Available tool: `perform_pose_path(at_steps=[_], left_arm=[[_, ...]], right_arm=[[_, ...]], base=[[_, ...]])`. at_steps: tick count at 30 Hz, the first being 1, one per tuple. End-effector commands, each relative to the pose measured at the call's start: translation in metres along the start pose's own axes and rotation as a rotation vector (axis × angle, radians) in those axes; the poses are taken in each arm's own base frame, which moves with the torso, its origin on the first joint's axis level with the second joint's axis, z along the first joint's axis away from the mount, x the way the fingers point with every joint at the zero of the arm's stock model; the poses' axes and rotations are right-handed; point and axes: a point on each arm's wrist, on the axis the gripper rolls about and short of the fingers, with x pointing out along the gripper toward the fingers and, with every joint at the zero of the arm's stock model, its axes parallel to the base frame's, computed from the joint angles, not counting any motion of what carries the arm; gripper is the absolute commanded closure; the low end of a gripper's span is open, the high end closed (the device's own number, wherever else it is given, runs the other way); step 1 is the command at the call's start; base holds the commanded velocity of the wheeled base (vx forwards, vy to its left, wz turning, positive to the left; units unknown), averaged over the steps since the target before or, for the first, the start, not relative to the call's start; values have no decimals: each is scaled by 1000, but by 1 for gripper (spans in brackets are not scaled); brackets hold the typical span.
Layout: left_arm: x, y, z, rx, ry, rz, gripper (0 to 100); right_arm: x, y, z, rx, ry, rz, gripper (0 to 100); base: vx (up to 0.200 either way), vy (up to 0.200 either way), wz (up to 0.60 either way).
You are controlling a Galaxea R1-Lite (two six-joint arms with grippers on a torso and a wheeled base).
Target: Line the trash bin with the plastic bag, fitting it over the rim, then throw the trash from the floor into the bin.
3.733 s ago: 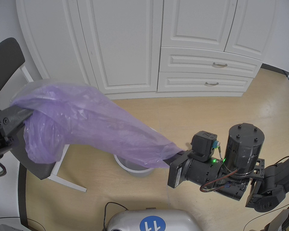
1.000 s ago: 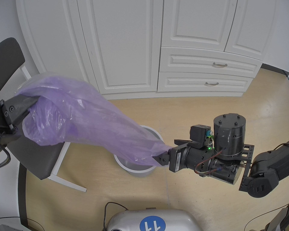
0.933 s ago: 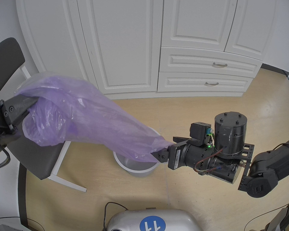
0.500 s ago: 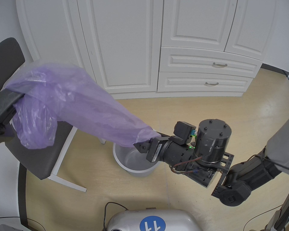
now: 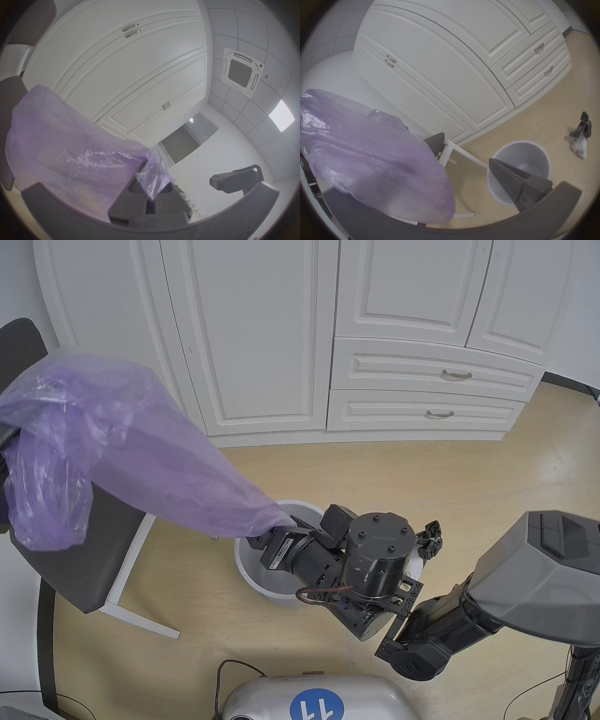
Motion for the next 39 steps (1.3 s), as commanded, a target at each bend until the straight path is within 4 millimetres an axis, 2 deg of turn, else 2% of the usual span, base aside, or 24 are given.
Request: perform_pose_path(at_steps=[1, 5, 8, 15, 21, 22, 28, 34, 37, 39], left_arm=[[-1, -1, 0, 0, -2, -3, 100], [-1, -1, 0, 0, -2, -3, 100], [-1, -1, 0, -1, 1, -8, 100], [-5, -4, 1, -4, -2, -27, 100], [-6, -5, 1, -7, 1, -34, 100], [-6, -5, 1, -7, -2, -35, 100], [-8, -4, -1, -7, 1, -32, 100], [-21, 1, -5, 11, -1, 7, 100], [-27, 7, -14, 70, 77, 101, 100], [-40, 11, -21, 115, 115, 175, 100]], right_arm=[[1, 4, 0, 15, -16, 17, 0], [-2, 13, 20, 39, -89, 51, 0], [-1, 15, 25, 49, -125, 66, 0], [3, 10, 8, 72, -100, 64, 0], [3, 10, 7, 77, -98, 66, 0], [3, 10, 9, 78, -103, 66, 100], [1, 15, 16, 86, -119, 82, 100], [-10, 23, 34, 93, -145, 96, 100], [-13, 22, 33, 83, -138, 91, 100], [-15, 20, 30, 75, -121, 90, 100]], base=[[0, 0, 0], [0, 0, 0], [0, 0, 0], [0, 0, 0], [0, 0, 0], [0, 0, 0], [0, 0, 0], [0, 0, 0], [0, 0, 0], [0, 0, 0]])
